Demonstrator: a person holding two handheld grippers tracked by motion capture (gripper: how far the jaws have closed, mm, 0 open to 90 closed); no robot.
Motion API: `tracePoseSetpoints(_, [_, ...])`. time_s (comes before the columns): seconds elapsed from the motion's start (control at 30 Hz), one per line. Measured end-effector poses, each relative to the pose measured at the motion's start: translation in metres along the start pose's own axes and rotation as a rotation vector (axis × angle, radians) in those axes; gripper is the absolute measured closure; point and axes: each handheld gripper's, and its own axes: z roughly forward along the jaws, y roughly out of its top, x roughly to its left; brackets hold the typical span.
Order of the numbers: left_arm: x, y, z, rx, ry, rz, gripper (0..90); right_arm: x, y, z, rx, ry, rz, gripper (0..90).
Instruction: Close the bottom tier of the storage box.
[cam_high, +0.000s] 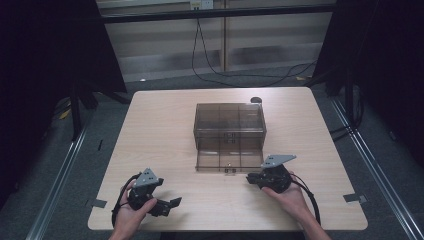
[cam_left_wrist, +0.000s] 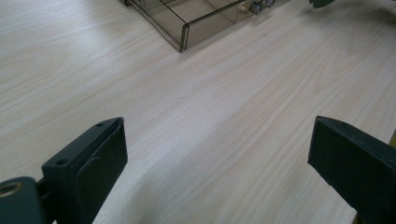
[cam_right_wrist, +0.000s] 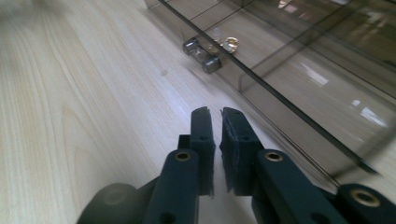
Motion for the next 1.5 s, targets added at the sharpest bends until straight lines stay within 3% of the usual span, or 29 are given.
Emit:
tracePoseSetpoints(0.17, [-0.006,-0.005,-0.002,0.0,-0.002,0.002,4.4,0.004,0.006,0.014,0.006,0.013,-0.011,89.9])
tracePoseSetpoints(0.4, [-0.011,-0.011,-0.005,-0.007,-0.021,0.012,4.2,0.007,0.016,0.026,-0.007,0.022,-0.012,90.0])
tracePoseSetpoints(0.57, [-0.011,-0.013,-0.011,-0.034,-0.005,0.003,4.1,0.008,0.021,0.034,0.0,0.023,-0.021,90.0])
tracePoseSetpoints(0.73, [-0.011,-0.014,-0.009,-0.026,-0.007,0.009,4.2,0.01,0.022,0.04,0.002,0.025,-0.015,90.0])
tracePoseSetpoints(0.93, [-0.013,-0.013,-0.008,-0.022,-0.013,0.023,4.2,0.009,0.025,0.043,0.0,0.024,-0.017,90.0])
tracePoseSetpoints(1.03, [-0.013,-0.013,-0.009,-0.025,0.006,0.038,4.2,0.009,0.026,0.044,0.002,0.023,-0.018,90.0])
tracePoseSetpoints(1.5, [-0.009,-0.014,-0.009,-0.028,-0.001,0.027,4.2,0.006,0.029,0.047,-0.007,0.006,-0.01,90.0])
